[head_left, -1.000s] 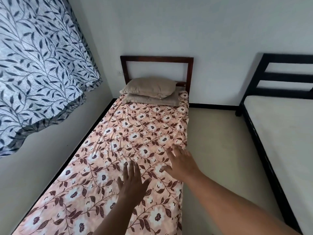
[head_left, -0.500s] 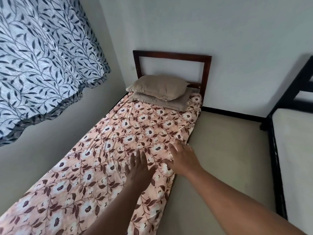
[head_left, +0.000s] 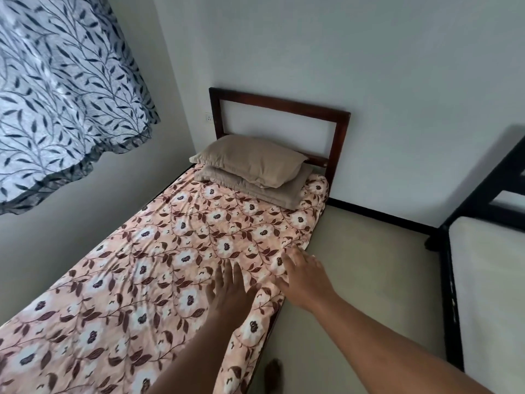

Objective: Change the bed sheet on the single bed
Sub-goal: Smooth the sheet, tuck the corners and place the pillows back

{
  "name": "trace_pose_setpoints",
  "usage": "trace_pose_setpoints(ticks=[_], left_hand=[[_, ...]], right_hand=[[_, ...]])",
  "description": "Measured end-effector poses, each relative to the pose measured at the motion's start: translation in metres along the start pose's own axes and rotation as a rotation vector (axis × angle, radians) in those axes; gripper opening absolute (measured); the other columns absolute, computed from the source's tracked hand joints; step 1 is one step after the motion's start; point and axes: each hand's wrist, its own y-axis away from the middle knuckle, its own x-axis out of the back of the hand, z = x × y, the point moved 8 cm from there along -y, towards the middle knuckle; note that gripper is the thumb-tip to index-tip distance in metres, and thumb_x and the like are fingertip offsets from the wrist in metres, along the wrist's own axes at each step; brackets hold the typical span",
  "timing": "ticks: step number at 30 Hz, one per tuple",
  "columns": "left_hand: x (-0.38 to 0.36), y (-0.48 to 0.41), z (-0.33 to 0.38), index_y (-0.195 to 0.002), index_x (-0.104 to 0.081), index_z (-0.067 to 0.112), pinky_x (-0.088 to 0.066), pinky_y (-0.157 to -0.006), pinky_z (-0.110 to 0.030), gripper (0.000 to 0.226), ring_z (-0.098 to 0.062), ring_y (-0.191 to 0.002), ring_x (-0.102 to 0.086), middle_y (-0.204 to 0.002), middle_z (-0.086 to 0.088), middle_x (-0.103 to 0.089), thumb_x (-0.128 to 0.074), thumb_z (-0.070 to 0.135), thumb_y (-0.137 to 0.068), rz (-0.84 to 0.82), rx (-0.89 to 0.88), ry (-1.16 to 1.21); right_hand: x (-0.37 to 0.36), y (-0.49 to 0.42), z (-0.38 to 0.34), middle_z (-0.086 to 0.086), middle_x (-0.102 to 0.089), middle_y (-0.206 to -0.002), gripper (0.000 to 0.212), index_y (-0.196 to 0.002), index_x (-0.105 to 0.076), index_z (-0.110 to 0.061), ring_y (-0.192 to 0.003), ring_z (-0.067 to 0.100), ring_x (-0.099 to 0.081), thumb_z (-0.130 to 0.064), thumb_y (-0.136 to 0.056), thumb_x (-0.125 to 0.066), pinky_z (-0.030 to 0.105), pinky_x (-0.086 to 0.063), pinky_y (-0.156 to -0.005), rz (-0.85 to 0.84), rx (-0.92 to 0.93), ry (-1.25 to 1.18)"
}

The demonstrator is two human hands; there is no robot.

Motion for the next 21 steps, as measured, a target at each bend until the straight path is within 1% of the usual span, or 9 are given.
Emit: trace_pose_setpoints(ticks=[3,7,10,12,15,19,21], left_hand=[[-0.011,-0.058,0.016,-0.158,0.014,0.017,0.004,-0.121,-0.059,0.087,-0.026,-0.150,0.026,-0.164,-0.004,0.025,-0.016,0.070,-0.096,-0.053,-0.001,0.025],[-0.022,-0.124,0.037,-0.158,0.015,0.017,0.004,-0.120,-0.058,0.085,-0.027,-0.150,0.026,-0.163,-0.004,0.027,-0.017,0.068,-0.098,-0.155,0.021,0.043],[-0.025,-0.166,0.052,-0.158,0.013,0.017,0.002,-0.122,-0.059,0.084,-0.028,-0.151,0.023,-0.165,-0.006,0.023,-0.020,0.066,-0.099,-0.219,0.033,0.039],[-0.024,-0.191,0.062,-0.159,0.011,0.016,0.000,-0.122,-0.060,0.085,-0.029,-0.152,0.019,-0.166,-0.007,0.020,-0.022,0.067,-0.099,-0.230,0.055,0.049],[-0.030,-0.230,0.076,-0.159,0.011,0.016,-0.001,-0.122,-0.058,0.087,-0.029,-0.153,0.017,-0.166,-0.006,0.019,-0.026,0.067,-0.099,-0.262,0.080,0.061],[-0.049,-0.287,0.087,-0.158,0.012,0.016,-0.002,-0.122,-0.058,0.087,-0.030,-0.152,0.017,-0.166,-0.007,0.018,-0.028,0.065,-0.099,-0.271,0.160,0.067],[-0.068,-0.319,0.097,-0.158,0.011,0.015,-0.002,-0.121,-0.058,0.087,-0.031,-0.152,0.017,-0.166,-0.009,0.017,-0.032,0.063,-0.100,-0.277,0.242,0.100]], right_hand=[[0.000,-0.052,0.027,0.013,-0.007,-0.169,0.078,-0.161,-0.019,-0.021,-0.156,0.031,-0.010,-0.067,-0.099,-0.032,0.049,-0.011,-0.124,-0.055,-0.015,0.020],[0.003,-0.113,0.068,0.013,-0.015,-0.168,0.082,-0.157,-0.026,-0.020,-0.153,0.032,-0.019,-0.070,-0.093,-0.022,0.050,-0.019,-0.123,-0.116,-0.032,0.056],[0.003,-0.157,0.098,0.011,-0.019,-0.167,0.072,-0.156,-0.029,-0.020,-0.152,0.031,-0.022,-0.065,-0.099,-0.034,0.049,-0.024,-0.122,-0.170,-0.041,0.060],[0.002,-0.186,0.116,0.011,-0.018,-0.167,0.073,-0.157,-0.027,-0.020,-0.152,0.031,-0.024,-0.064,-0.100,-0.036,0.049,-0.024,-0.121,-0.202,-0.033,0.069],[-0.003,-0.229,0.140,0.011,-0.019,-0.167,0.072,-0.157,-0.027,-0.019,-0.151,0.031,-0.025,-0.062,-0.100,-0.040,0.049,-0.024,-0.122,-0.238,0.024,0.095],[-0.024,-0.296,0.175,0.012,-0.018,-0.168,0.074,-0.158,-0.025,-0.017,-0.152,0.031,-0.025,-0.061,-0.101,-0.039,0.048,-0.023,-0.122,-0.300,0.113,0.149],[-0.048,-0.335,0.195,0.010,-0.020,-0.167,0.070,-0.157,-0.029,-0.017,-0.152,0.029,-0.024,-0.057,-0.101,-0.042,0.047,-0.024,-0.122,-0.369,0.214,0.158]])
